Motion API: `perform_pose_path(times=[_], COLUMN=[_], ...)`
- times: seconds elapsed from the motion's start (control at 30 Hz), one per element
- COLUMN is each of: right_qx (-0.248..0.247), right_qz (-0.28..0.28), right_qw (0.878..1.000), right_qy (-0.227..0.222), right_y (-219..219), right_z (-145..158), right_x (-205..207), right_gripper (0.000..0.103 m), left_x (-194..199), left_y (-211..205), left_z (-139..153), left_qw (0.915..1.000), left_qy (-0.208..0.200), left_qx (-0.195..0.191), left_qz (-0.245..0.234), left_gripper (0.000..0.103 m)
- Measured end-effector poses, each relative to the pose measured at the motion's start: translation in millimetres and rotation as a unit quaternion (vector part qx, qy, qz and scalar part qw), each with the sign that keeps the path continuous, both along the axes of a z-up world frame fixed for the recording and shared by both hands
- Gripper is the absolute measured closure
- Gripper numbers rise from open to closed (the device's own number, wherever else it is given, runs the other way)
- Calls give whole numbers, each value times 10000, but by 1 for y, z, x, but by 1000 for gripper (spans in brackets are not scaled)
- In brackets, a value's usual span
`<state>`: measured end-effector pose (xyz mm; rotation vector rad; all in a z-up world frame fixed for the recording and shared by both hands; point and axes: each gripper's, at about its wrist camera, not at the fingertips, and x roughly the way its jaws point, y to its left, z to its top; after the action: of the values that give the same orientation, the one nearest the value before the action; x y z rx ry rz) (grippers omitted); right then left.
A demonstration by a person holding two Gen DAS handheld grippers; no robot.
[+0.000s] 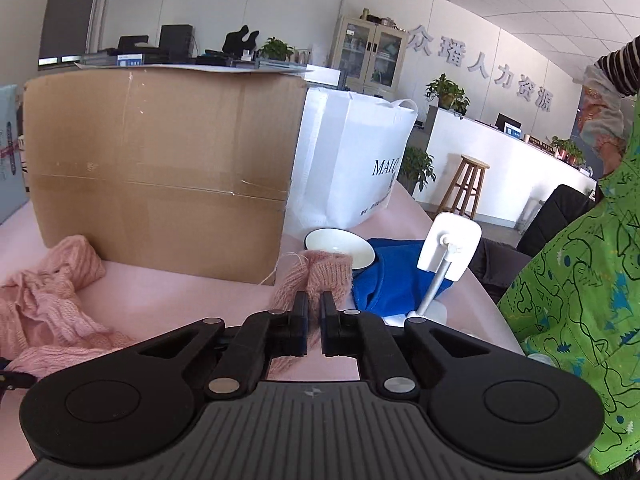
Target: Fold clothes
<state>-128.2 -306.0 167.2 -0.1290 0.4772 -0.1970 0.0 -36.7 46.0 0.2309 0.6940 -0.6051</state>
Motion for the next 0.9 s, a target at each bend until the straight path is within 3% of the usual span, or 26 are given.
perform_pose_path(times=[0.17,0.43,0.77,0.9], right_qx=[-8,422,374,393], right_qz=[237,501,488,365], right_qw=[9996,9978,9953,9972], right_qy=[-183,-46,752,528], right_y=[17,26,24,18], right_z=[-5,-57,-117,-110], right_x=[-88,-169,-209,-220], right_gripper=[98,98,95,89], left_x=[-22,-80,-135,-136], left_y=[3,11,26,40], left_z=[9,2,-14,2], left_qw=[9994,9942,9859,9867], left_qy=[-252,-499,-644,-840], left_qx=[-57,293,618,399], left_qz=[-214,-911,-1417,-1335], left_gripper=[94,94,89,84])
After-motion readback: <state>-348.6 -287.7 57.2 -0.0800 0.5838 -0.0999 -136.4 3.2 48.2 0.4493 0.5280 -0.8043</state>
